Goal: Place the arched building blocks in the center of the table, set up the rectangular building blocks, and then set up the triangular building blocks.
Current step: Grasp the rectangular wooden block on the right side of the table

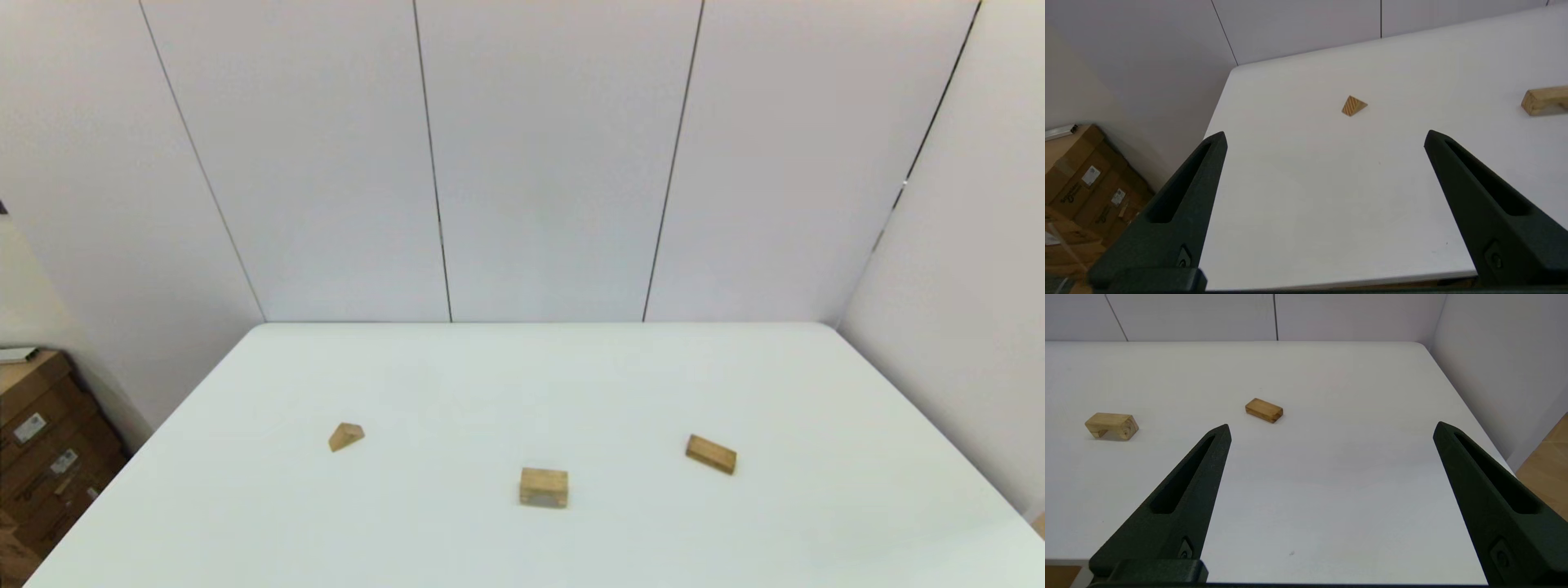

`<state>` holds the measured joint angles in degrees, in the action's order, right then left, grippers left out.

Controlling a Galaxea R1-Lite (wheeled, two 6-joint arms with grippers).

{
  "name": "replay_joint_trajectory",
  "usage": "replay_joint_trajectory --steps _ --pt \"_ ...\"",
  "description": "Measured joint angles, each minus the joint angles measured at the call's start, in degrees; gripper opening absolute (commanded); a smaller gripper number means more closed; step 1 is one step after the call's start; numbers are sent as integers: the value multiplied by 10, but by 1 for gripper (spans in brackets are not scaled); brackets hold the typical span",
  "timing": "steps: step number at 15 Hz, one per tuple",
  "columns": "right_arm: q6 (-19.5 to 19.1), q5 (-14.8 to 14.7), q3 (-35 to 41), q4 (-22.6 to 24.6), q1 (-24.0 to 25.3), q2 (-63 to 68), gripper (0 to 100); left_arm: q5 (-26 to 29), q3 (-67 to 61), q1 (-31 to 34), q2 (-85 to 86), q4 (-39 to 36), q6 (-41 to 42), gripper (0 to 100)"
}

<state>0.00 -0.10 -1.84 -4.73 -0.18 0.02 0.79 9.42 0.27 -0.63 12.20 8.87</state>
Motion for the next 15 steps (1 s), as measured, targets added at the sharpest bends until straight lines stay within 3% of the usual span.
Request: replay_joint_trajectory --steps 5,15 --pt "0 0 0 0 0 0 100 1 -82 0 6 -119 -8 100" --pt "0 0 2 9 0 0 100 -3 -94 0 7 -120 -81 100"
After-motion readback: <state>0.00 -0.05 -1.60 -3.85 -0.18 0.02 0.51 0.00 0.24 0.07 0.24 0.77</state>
